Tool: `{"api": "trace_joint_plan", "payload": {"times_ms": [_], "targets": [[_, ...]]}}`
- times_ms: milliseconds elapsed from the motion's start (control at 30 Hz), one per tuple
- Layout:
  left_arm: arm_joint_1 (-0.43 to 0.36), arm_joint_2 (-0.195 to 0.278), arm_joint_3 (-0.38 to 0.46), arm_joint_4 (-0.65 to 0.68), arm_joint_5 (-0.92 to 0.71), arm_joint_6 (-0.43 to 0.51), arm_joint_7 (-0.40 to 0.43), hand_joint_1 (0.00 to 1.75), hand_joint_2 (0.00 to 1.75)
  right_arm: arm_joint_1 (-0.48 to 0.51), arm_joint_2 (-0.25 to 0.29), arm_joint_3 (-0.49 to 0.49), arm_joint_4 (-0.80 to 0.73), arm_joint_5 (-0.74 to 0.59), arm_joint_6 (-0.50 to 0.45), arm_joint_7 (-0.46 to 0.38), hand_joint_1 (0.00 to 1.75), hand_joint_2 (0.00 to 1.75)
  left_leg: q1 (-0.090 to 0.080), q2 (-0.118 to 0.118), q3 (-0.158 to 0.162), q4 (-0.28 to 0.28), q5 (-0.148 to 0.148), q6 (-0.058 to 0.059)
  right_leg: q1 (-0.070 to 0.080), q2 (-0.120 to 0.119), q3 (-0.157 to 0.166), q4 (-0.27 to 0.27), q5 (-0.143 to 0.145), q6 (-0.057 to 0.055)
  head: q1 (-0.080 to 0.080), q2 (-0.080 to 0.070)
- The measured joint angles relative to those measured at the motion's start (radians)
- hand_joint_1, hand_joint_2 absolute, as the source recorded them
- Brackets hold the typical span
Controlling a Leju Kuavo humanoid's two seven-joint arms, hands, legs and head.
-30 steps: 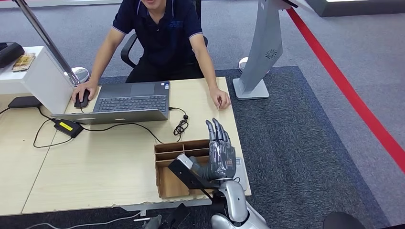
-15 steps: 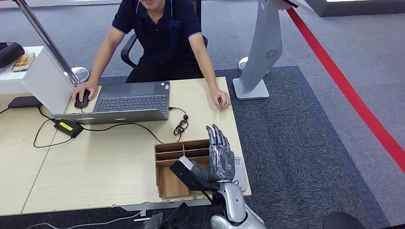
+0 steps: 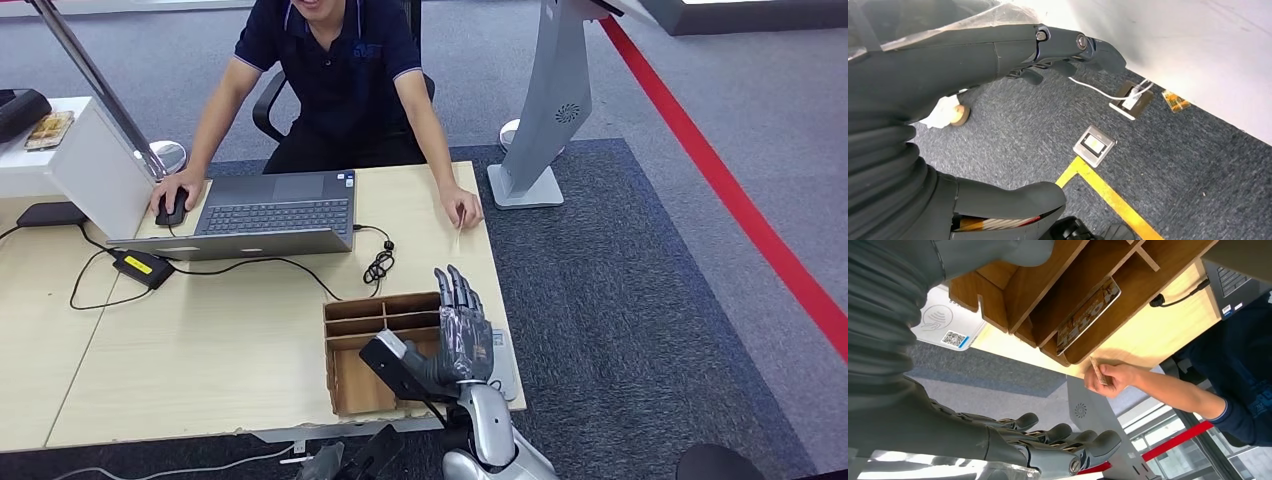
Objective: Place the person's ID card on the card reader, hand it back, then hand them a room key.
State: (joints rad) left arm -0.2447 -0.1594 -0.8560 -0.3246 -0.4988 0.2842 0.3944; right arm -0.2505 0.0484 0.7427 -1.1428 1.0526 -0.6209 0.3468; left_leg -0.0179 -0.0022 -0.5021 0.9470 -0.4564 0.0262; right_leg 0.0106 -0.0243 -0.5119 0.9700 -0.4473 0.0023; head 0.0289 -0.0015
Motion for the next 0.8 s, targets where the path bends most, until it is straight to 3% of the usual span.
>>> {"api": "trace_joint_plan", "payload": {"times_ms": [800], "targets": [[-0.001,-0.005,0.024,-0.005,-0.053,-0.013,-0.005,0.00,1.75,-0.012,0.000,0.000,0.024,0.010,-0.016,0.005,0.00,1.75,0.000,0.000,0.000,0.000,0.000,0.000,0.000,0.000,0.000,0.000,0.000,0.000,0.000,0.000]]}}
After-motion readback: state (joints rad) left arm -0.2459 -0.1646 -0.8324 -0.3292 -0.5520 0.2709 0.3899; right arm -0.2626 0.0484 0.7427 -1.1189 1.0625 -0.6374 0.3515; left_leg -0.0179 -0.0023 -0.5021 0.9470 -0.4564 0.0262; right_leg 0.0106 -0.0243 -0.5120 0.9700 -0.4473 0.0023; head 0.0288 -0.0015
